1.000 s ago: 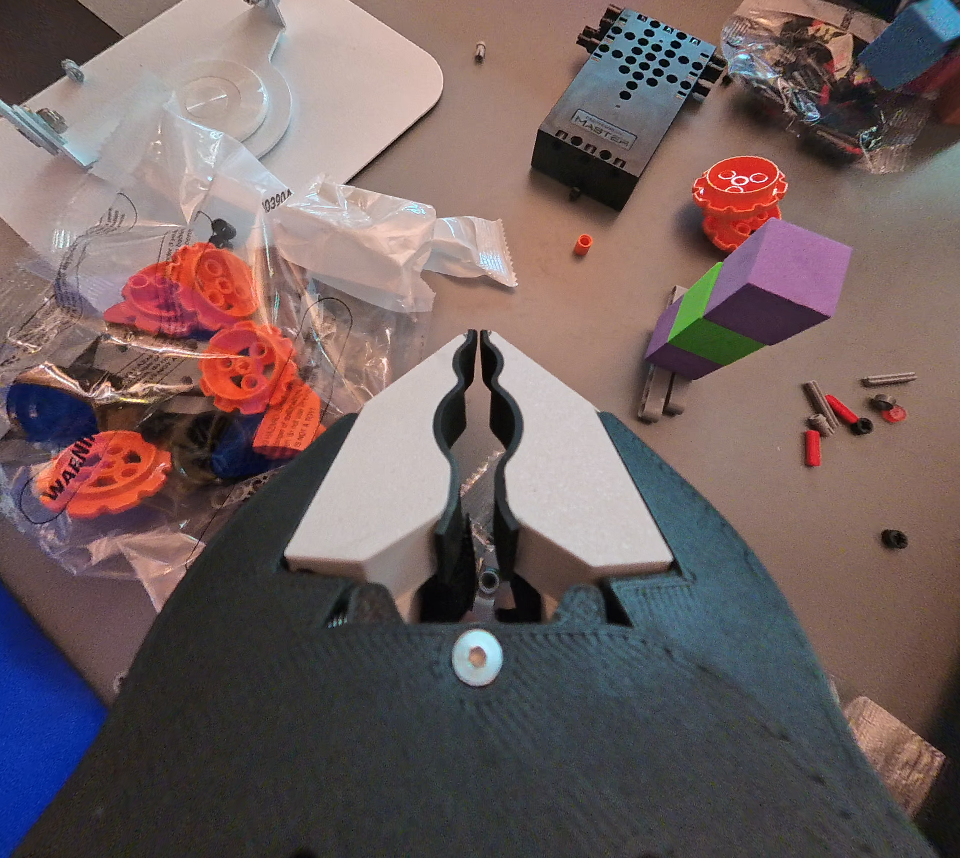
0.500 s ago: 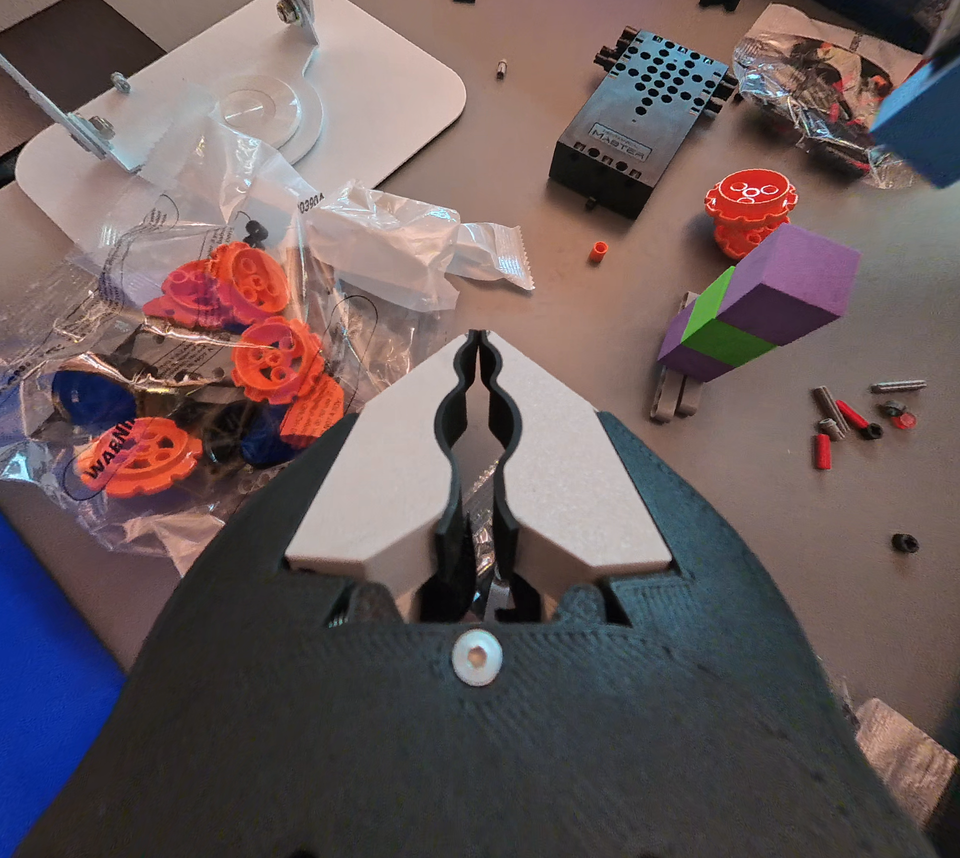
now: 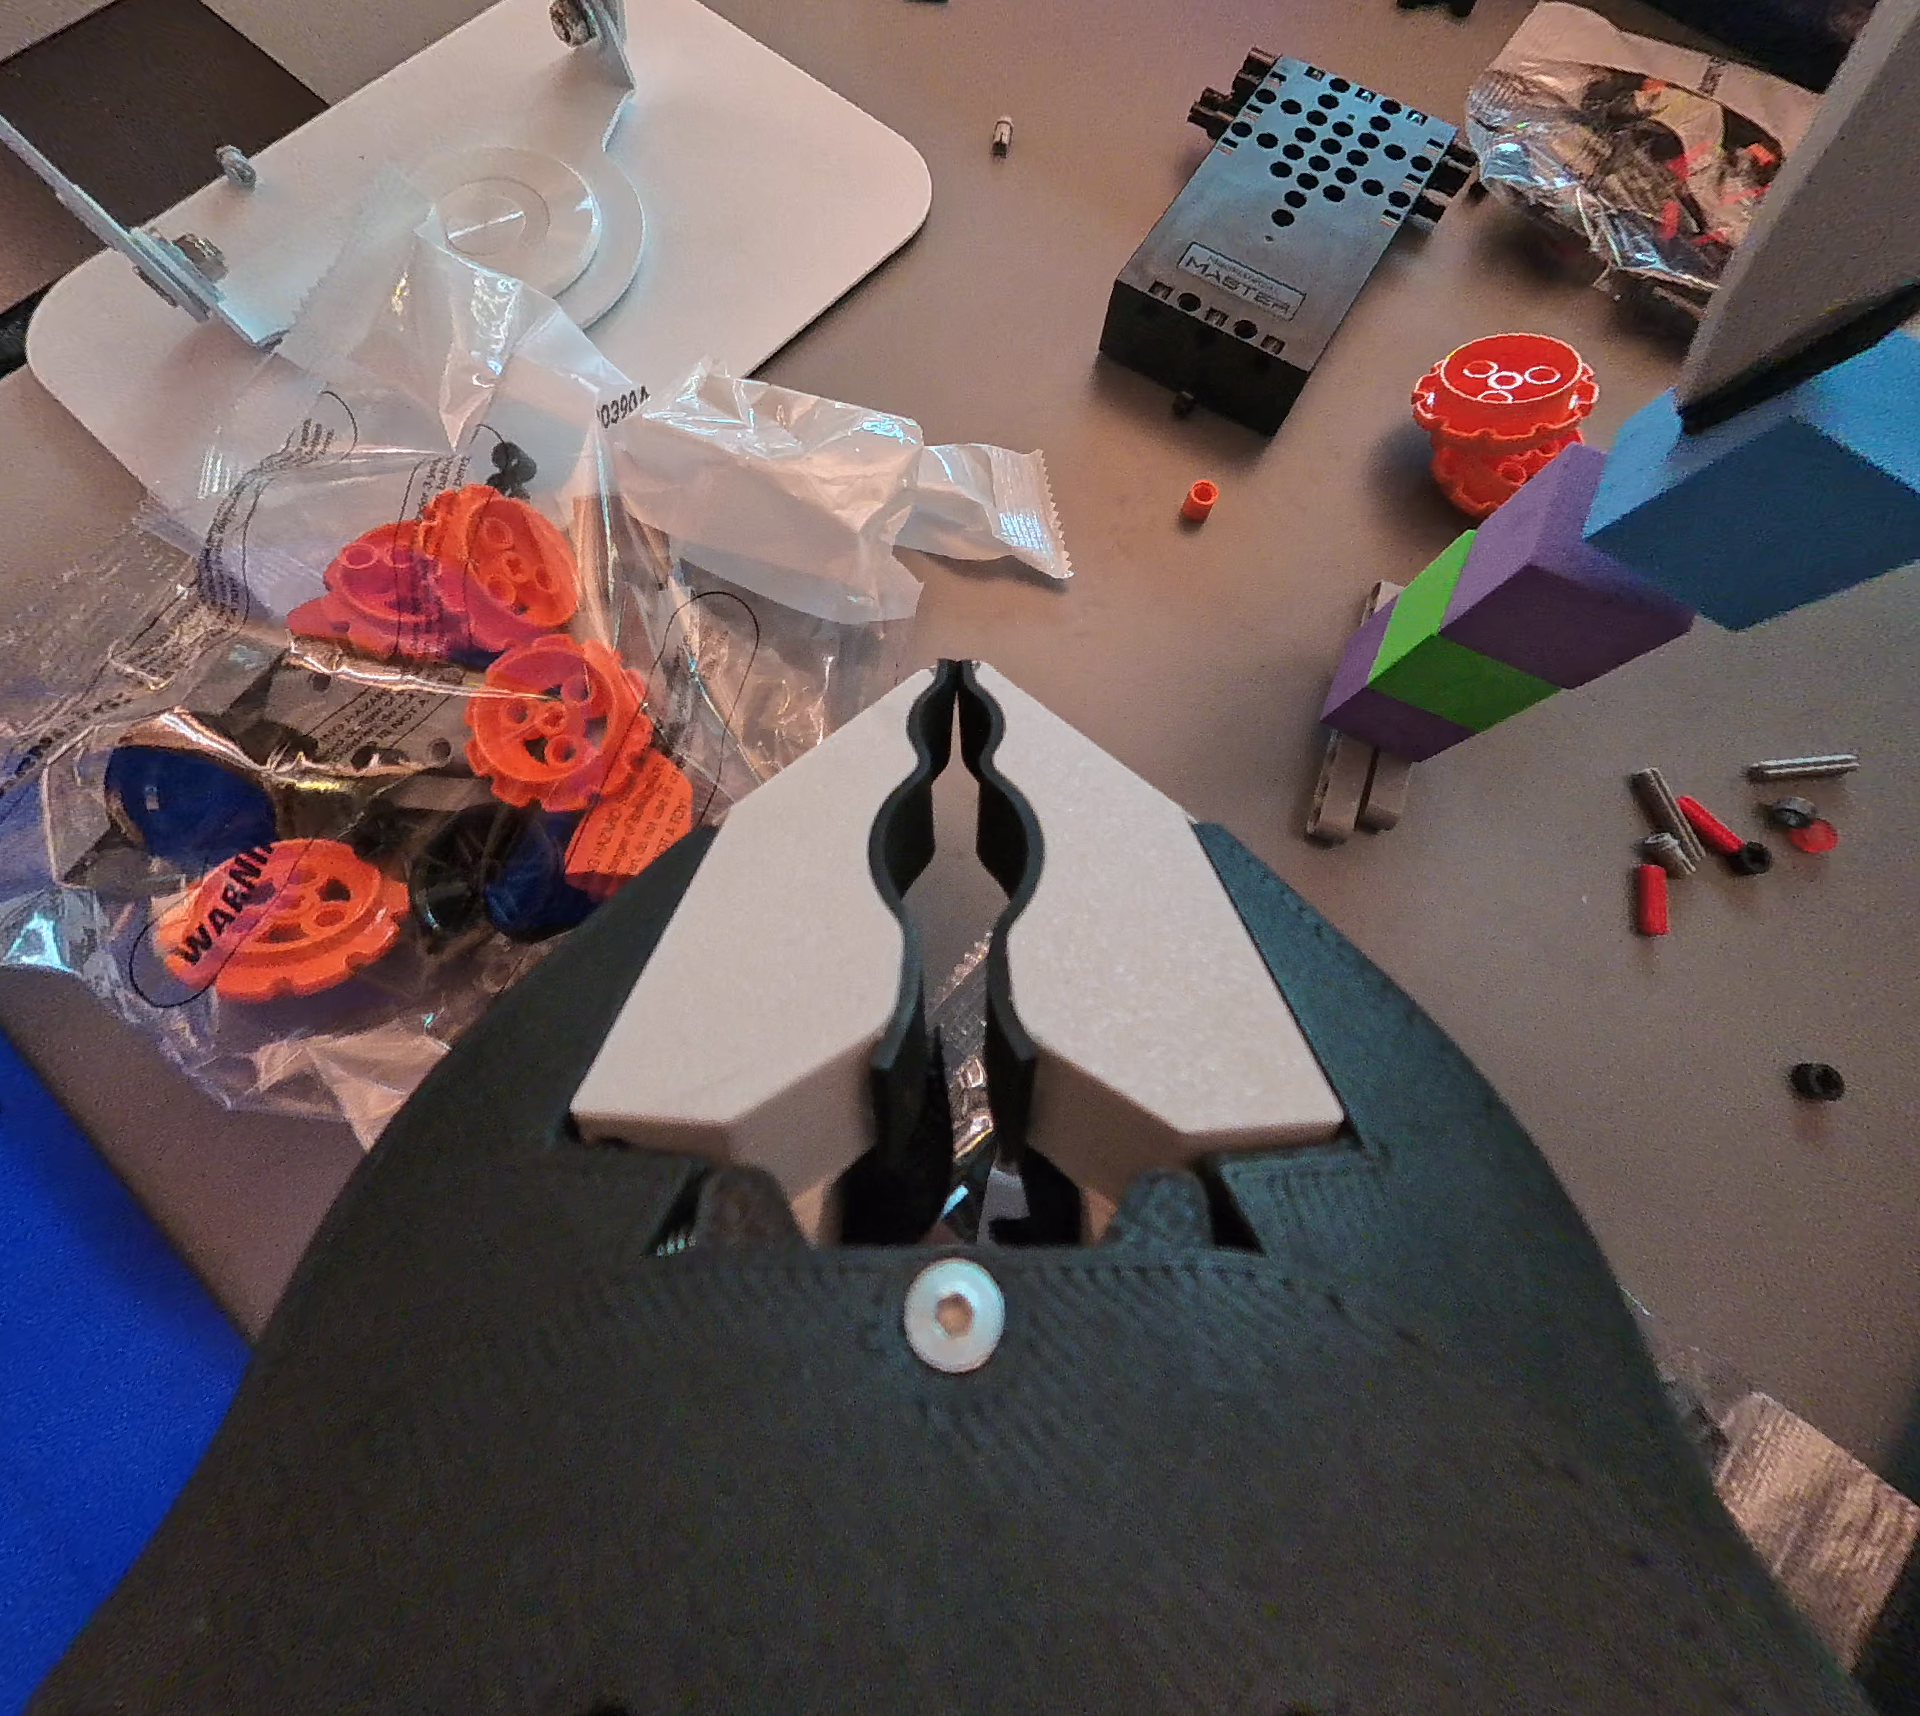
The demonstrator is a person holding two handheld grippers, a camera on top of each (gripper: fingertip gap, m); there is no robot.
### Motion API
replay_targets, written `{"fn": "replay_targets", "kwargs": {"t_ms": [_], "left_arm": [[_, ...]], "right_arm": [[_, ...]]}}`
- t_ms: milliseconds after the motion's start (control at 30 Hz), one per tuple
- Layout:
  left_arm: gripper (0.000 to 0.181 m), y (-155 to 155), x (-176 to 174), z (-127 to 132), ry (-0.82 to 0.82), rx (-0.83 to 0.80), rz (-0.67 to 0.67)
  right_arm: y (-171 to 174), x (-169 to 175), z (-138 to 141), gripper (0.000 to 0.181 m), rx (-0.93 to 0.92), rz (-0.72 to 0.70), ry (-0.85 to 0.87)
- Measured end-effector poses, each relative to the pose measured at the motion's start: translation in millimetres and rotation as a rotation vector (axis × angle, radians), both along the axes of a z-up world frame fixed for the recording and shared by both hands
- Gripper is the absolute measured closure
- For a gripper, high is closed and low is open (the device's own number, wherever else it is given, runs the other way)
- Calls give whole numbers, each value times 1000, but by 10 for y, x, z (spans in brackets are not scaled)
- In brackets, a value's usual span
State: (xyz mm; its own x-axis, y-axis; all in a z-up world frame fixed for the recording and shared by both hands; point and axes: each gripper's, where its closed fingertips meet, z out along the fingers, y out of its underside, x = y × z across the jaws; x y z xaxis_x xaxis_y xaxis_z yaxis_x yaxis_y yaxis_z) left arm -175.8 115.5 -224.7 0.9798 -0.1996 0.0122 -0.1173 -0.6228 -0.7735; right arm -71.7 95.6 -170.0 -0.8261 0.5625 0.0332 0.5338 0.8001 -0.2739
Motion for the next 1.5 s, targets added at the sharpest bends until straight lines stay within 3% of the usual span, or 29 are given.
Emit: {"fn": "replay_targets", "kwargs": {"t_ms": [1500], "left_arm": [[181, -6, -2, -34, -3, -13, 0]], "right_arm": [[43, 2, -38, 156, 18, 66, -34]]}}
